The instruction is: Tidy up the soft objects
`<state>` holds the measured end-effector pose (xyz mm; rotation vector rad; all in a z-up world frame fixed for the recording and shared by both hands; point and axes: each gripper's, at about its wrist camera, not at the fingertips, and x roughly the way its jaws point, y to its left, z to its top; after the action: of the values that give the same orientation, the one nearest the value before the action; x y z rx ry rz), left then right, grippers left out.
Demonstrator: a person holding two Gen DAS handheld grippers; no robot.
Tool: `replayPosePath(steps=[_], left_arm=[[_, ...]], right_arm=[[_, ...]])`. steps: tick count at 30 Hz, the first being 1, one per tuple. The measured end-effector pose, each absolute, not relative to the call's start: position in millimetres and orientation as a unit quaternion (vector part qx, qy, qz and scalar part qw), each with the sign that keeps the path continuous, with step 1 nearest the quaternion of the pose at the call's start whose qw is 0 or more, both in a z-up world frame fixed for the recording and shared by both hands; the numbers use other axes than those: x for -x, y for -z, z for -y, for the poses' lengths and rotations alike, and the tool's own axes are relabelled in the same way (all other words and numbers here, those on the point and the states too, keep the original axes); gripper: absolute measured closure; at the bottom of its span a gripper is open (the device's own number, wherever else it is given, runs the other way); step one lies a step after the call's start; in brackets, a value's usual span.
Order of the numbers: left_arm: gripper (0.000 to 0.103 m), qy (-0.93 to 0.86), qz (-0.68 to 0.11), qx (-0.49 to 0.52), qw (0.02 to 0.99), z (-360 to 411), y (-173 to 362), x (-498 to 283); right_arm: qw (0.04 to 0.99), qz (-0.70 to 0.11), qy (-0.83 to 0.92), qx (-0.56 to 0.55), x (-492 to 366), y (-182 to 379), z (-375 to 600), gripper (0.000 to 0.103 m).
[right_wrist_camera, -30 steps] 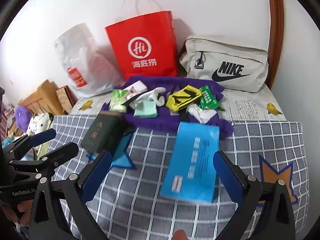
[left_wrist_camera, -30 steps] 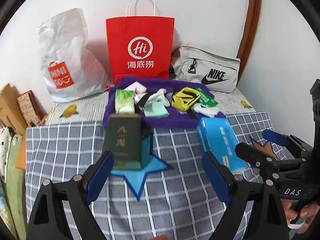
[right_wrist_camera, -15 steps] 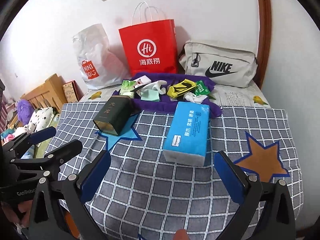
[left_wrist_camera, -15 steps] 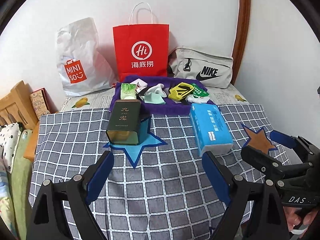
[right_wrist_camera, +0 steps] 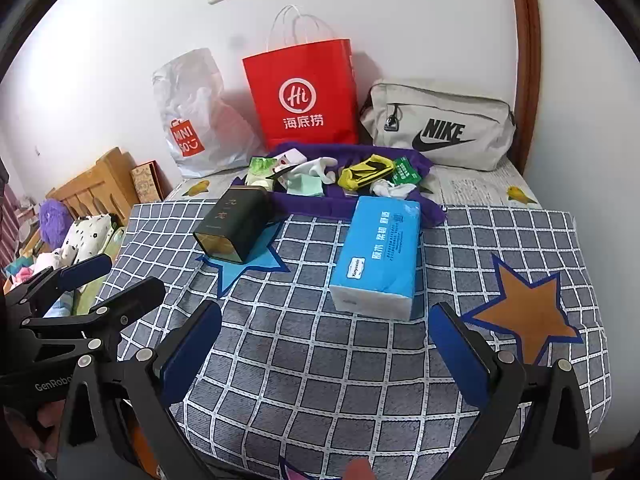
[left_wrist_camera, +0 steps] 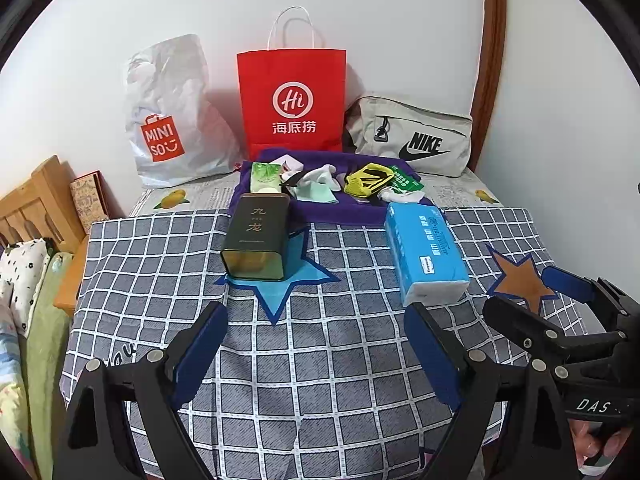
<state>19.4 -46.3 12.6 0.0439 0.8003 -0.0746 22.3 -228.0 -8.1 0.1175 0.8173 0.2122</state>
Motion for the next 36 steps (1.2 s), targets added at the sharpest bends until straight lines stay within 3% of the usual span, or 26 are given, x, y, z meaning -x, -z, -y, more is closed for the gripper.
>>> replayPosePath(steps=[36], left_arm=[[0.014, 0.018, -0.382, -0.015, 0.924, 26, -20, -14]], right_arm=[[0.923, -0.377, -0.067, -0.048, -16, -5, 245, 0.001]])
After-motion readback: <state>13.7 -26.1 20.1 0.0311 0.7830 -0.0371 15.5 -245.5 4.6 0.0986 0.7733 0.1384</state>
